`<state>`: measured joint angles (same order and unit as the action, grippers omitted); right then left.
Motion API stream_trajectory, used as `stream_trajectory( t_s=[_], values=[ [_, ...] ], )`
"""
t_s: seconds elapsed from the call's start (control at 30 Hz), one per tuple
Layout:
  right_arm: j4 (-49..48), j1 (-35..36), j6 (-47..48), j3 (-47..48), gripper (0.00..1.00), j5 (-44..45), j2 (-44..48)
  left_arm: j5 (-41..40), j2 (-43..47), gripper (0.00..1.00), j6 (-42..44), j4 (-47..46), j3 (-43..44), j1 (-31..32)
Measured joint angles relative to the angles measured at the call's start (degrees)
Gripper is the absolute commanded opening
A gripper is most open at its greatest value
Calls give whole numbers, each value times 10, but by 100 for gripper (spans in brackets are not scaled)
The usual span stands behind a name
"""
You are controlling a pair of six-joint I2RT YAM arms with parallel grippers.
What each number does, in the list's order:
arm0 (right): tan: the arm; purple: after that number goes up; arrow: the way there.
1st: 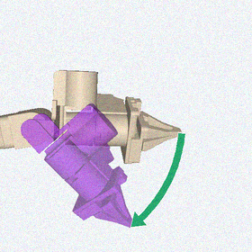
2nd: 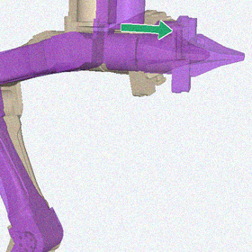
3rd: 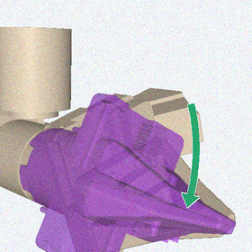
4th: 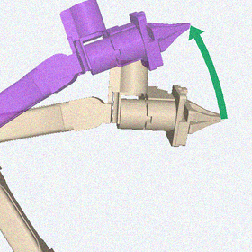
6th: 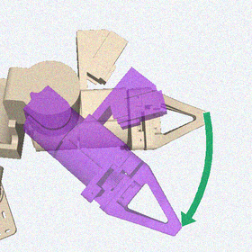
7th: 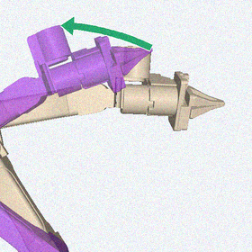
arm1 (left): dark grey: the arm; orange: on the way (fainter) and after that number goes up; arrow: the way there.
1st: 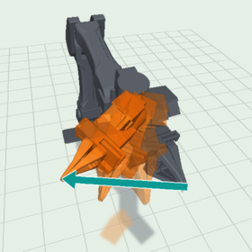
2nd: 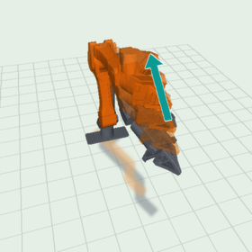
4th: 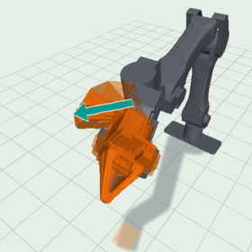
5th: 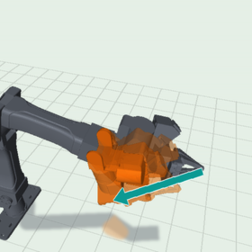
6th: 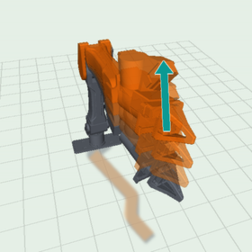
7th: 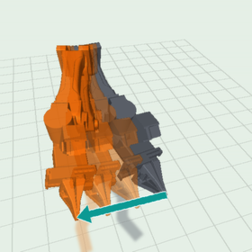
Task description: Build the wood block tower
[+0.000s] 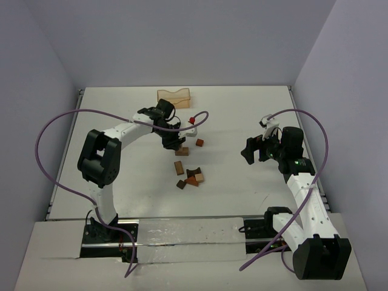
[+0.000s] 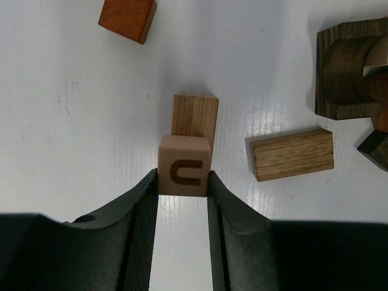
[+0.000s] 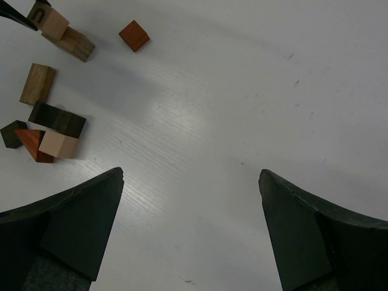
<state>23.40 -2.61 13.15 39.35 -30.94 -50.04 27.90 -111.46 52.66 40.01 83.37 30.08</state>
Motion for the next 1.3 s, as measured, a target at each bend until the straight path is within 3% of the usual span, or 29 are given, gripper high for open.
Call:
stream_trajectory(
  t_s=[0.53,0.83,1.0,1.3],
  values=[
    [0,0,0,0,100,0,0,0,0,37,0,-1,-1,2],
    [0,0,0,0,100,0,0,-3,1,50,0,-4,-5,3],
    [0,0,0,0,100,0,0,-4,1,71,-1,0,-6,4],
    [0,0,0,0,100,-1,0,-2,5,78,-8,26,15,4]
  ],
)
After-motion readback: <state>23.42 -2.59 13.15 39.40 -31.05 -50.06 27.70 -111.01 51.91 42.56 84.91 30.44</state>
